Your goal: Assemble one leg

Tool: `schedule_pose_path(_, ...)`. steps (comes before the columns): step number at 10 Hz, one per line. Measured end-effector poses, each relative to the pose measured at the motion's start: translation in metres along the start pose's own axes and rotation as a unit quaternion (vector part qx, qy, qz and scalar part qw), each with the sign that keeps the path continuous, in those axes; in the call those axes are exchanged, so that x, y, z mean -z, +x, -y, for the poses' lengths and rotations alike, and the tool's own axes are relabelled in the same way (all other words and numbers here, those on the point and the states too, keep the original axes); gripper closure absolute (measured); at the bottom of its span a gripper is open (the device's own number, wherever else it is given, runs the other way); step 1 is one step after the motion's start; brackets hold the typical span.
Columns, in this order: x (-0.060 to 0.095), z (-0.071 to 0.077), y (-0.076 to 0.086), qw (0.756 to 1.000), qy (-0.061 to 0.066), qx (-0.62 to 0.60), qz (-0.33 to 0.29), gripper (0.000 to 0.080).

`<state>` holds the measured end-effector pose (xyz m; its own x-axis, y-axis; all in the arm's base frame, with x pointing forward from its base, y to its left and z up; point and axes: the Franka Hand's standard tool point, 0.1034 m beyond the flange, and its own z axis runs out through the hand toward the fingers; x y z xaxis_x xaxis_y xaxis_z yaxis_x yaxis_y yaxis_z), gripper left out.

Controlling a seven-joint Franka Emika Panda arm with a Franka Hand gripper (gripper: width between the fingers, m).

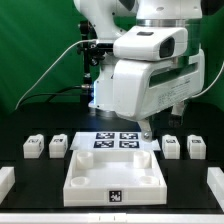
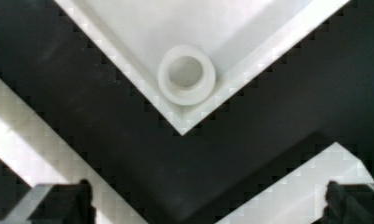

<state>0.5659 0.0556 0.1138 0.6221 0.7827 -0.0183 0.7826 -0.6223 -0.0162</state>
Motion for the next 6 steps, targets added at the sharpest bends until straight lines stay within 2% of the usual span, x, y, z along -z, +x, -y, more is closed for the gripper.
schedule_pose_path(6, -0.0003, 0.0000, -0.0001, 1.000, 0.000, 0.000, 0.000, 0.0150)
